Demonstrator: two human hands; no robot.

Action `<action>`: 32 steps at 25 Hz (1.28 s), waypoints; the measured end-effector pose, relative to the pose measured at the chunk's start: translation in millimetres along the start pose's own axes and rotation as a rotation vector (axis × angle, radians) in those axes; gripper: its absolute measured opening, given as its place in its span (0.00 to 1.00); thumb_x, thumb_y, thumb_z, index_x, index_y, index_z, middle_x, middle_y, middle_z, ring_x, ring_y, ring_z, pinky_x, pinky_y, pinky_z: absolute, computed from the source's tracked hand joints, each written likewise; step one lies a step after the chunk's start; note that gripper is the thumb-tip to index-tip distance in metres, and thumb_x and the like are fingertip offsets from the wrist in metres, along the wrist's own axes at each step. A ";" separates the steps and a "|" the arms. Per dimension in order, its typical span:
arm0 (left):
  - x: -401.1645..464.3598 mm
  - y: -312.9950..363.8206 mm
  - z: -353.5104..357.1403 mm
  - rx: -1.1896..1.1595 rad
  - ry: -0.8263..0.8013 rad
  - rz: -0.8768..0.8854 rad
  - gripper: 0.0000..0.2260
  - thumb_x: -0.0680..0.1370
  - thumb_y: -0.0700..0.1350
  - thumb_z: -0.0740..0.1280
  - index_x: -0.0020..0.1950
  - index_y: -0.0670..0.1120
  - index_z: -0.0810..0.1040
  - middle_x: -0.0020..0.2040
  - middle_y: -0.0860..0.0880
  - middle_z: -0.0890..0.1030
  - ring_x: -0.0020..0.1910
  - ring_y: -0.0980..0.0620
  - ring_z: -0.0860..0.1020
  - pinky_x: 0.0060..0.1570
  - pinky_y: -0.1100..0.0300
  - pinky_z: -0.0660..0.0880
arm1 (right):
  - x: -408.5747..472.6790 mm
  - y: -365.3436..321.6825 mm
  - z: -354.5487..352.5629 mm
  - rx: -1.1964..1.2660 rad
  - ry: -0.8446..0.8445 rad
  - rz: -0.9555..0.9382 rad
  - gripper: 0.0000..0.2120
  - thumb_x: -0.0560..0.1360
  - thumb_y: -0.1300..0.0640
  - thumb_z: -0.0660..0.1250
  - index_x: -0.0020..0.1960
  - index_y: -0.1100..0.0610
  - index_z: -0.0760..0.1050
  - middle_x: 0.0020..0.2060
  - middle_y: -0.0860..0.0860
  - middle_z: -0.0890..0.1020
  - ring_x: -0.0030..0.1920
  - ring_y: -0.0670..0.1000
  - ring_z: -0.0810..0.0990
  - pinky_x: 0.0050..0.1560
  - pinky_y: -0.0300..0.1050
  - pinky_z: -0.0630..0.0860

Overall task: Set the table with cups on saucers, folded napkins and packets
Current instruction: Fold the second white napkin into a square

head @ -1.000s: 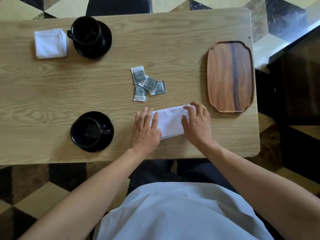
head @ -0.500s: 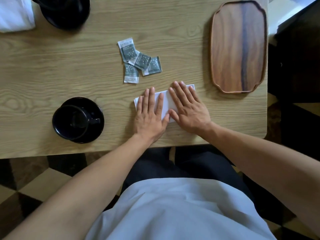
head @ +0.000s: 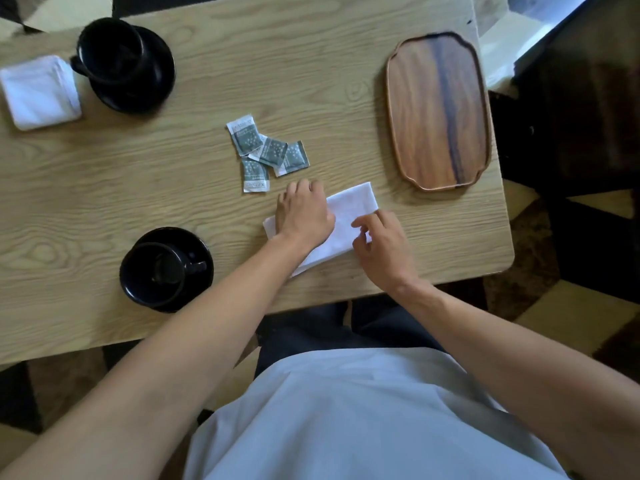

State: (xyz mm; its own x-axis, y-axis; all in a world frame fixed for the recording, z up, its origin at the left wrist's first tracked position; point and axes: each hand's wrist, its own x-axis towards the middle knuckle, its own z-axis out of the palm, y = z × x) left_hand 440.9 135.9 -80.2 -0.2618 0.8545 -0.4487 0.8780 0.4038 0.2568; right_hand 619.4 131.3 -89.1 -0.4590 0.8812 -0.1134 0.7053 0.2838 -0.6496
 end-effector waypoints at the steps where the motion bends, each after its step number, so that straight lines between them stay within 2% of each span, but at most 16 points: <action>1: 2.3 0.9 -1.5 -0.003 -0.057 -0.009 0.13 0.75 0.46 0.65 0.58 0.44 0.73 0.60 0.43 0.75 0.62 0.40 0.71 0.59 0.49 0.68 | -8.4 1.5 0.9 0.002 -0.010 -0.004 0.11 0.72 0.70 0.67 0.53 0.63 0.81 0.45 0.57 0.80 0.46 0.59 0.78 0.46 0.57 0.77; 3: 7.7 0.8 -6.3 -0.055 -0.152 -0.026 0.08 0.74 0.47 0.65 0.49 0.45 0.71 0.57 0.42 0.75 0.60 0.40 0.72 0.53 0.49 0.70 | -20.8 2.6 2.3 0.012 -0.026 0.024 0.10 0.72 0.69 0.68 0.52 0.62 0.81 0.45 0.55 0.79 0.43 0.56 0.78 0.43 0.56 0.77; 6: 11.1 -6.6 -15.0 -0.204 -0.211 0.004 0.09 0.72 0.48 0.67 0.41 0.44 0.70 0.44 0.45 0.77 0.45 0.43 0.75 0.36 0.53 0.66 | -31.4 1.8 8.0 0.042 -0.039 0.136 0.11 0.74 0.64 0.68 0.55 0.58 0.79 0.44 0.50 0.79 0.43 0.52 0.77 0.46 0.54 0.77; 8: 8.3 -15.4 -25.2 -0.380 -0.289 0.006 0.10 0.72 0.47 0.69 0.42 0.41 0.74 0.39 0.48 0.77 0.39 0.46 0.75 0.35 0.54 0.67 | -31.5 -0.4 8.9 0.116 -0.041 0.256 0.15 0.74 0.58 0.67 0.61 0.55 0.75 0.40 0.46 0.79 0.41 0.47 0.76 0.45 0.48 0.76; 10: 0.3 -24.8 -38.4 -0.606 -0.395 -0.037 0.10 0.73 0.48 0.72 0.46 0.43 0.76 0.39 0.48 0.81 0.37 0.48 0.78 0.36 0.56 0.71 | -26.7 -5.7 7.1 0.255 -0.055 0.370 0.19 0.74 0.49 0.65 0.64 0.50 0.69 0.37 0.43 0.78 0.39 0.43 0.78 0.42 0.41 0.73; 12: -9.8 -32.9 -48.3 -0.862 -0.409 -0.110 0.10 0.73 0.49 0.73 0.46 0.45 0.75 0.41 0.45 0.84 0.36 0.48 0.80 0.36 0.57 0.72 | -18.3 -14.8 4.5 0.484 -0.076 0.453 0.22 0.74 0.41 0.65 0.64 0.46 0.65 0.42 0.44 0.82 0.42 0.41 0.81 0.41 0.35 0.74; 13: -14.9 -36.2 -50.4 -0.995 -0.384 -0.150 0.10 0.74 0.47 0.74 0.46 0.46 0.75 0.42 0.42 0.85 0.36 0.47 0.81 0.36 0.57 0.73 | -13.2 -20.4 3.2 0.636 -0.078 0.486 0.22 0.73 0.41 0.67 0.63 0.45 0.65 0.46 0.47 0.84 0.43 0.41 0.83 0.41 0.35 0.76; 15: -25.5 -39.2 -50.8 -1.234 -0.295 -0.235 0.08 0.76 0.42 0.73 0.49 0.44 0.75 0.45 0.39 0.84 0.39 0.44 0.81 0.39 0.53 0.76 | -1.3 -30.1 0.5 0.890 -0.072 0.519 0.20 0.72 0.47 0.71 0.59 0.43 0.65 0.49 0.55 0.86 0.45 0.48 0.85 0.44 0.44 0.81; 17: -36.6 -40.9 -49.3 -1.414 -0.203 -0.306 0.09 0.77 0.37 0.72 0.55 0.40 0.74 0.50 0.37 0.83 0.42 0.43 0.82 0.47 0.45 0.78 | 9.3 -38.0 -6.8 0.980 -0.105 0.460 0.22 0.71 0.56 0.73 0.58 0.40 0.67 0.50 0.56 0.87 0.47 0.53 0.86 0.45 0.49 0.83; 19: -46.1 -45.7 -47.5 -1.525 -0.135 -0.335 0.18 0.77 0.33 0.71 0.63 0.41 0.71 0.57 0.37 0.82 0.48 0.43 0.83 0.55 0.43 0.79 | 16.6 -43.4 -13.6 0.963 -0.150 0.371 0.28 0.71 0.62 0.73 0.63 0.39 0.71 0.50 0.58 0.86 0.49 0.54 0.85 0.47 0.50 0.82; 20: -50.5 -49.0 -46.6 -1.551 -0.106 -0.336 0.25 0.76 0.32 0.72 0.68 0.46 0.68 0.59 0.38 0.82 0.51 0.44 0.83 0.56 0.45 0.80 | 19.7 -44.1 -16.4 0.934 -0.170 0.332 0.30 0.71 0.65 0.73 0.65 0.39 0.71 0.51 0.59 0.85 0.48 0.54 0.84 0.48 0.50 0.82; 22: -61.0 -55.6 -47.0 -1.476 -0.052 -0.288 0.35 0.73 0.29 0.72 0.72 0.54 0.64 0.55 0.40 0.85 0.50 0.48 0.84 0.53 0.53 0.81 | 24.6 -46.6 -21.4 0.852 -0.215 0.266 0.33 0.73 0.69 0.71 0.69 0.40 0.72 0.50 0.58 0.83 0.47 0.52 0.82 0.47 0.49 0.81; 24: -68.4 -60.6 -48.0 -1.259 0.012 -0.216 0.33 0.71 0.28 0.71 0.71 0.52 0.72 0.56 0.43 0.85 0.50 0.53 0.83 0.49 0.59 0.80 | 28.8 -49.6 -23.0 0.766 -0.259 0.213 0.34 0.73 0.71 0.70 0.70 0.42 0.72 0.49 0.53 0.81 0.45 0.51 0.81 0.44 0.48 0.81; 27: -78.5 -62.4 -51.2 -0.918 0.159 -0.176 0.30 0.70 0.31 0.71 0.70 0.51 0.77 0.60 0.49 0.83 0.54 0.57 0.82 0.55 0.59 0.80 | 31.9 -52.0 -22.6 0.678 -0.290 0.196 0.31 0.72 0.70 0.72 0.69 0.46 0.75 0.50 0.49 0.77 0.40 0.49 0.83 0.39 0.45 0.81; 29: -83.1 -62.7 -52.7 -0.747 0.252 -0.177 0.29 0.71 0.33 0.71 0.70 0.51 0.77 0.60 0.48 0.84 0.57 0.51 0.82 0.59 0.58 0.78 | 34.1 -53.8 -19.2 0.636 -0.311 0.187 0.31 0.71 0.70 0.72 0.69 0.47 0.75 0.49 0.47 0.75 0.38 0.48 0.83 0.38 0.45 0.81; 32: -87.3 -66.3 -49.0 -0.513 0.365 -0.103 0.23 0.73 0.33 0.70 0.67 0.46 0.80 0.56 0.43 0.86 0.56 0.42 0.82 0.55 0.55 0.75 | 37.1 -57.1 -11.0 0.474 -0.287 0.174 0.32 0.70 0.70 0.73 0.70 0.50 0.74 0.43 0.44 0.76 0.39 0.46 0.80 0.41 0.44 0.77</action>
State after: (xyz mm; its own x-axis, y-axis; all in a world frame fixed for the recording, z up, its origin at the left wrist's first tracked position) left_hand 385.9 50.5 -16.1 -0.5338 0.8226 -0.1960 0.5610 0.5179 0.6458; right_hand 568.1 151.9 -48.0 -0.5328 0.7432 -0.4047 0.4947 -0.1145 -0.8615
